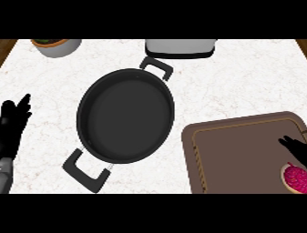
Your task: Pick the cupcake from the tray and place it in the pot
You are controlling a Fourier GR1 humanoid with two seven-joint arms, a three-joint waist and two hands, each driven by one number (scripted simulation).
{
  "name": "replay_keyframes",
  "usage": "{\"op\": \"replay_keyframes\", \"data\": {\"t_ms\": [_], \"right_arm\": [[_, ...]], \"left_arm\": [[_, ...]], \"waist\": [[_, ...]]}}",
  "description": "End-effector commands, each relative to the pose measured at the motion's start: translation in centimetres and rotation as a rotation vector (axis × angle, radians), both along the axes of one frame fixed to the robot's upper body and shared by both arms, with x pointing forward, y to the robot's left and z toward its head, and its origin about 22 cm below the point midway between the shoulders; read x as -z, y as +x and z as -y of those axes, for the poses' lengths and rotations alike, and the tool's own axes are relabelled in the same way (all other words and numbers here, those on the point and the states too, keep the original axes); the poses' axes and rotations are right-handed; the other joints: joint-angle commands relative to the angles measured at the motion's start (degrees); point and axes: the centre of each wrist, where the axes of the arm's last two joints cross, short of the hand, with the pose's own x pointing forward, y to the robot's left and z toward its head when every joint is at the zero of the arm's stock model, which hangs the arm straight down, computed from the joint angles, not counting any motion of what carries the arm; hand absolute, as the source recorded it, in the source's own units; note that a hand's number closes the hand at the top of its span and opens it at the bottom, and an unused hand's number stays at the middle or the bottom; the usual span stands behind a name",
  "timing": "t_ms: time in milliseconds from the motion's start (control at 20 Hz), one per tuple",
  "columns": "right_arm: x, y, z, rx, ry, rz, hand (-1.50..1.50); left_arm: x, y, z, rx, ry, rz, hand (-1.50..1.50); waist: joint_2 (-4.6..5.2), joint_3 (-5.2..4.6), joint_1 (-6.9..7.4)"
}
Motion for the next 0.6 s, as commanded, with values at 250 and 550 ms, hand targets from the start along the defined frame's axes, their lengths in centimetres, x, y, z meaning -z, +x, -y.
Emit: {"op": "replay_keyframes", "data": {"t_ms": [250,550], "right_arm": [[1.5,0.8,0.5,0.02,0.021,-0.045,-1.5],[3.0,-0.5,1.9,0.011,0.025,-0.055,-1.5]], "left_arm": [[0.9,0.1,-2.1,-0.004,-0.014,-0.006,0.0],[-1.5,-0.9,-0.5,0.011,0.0,-0.003,0.0]], "waist": [[0.02,-0.02,-0.15],[-0.06,0.01,-0.05]]}}
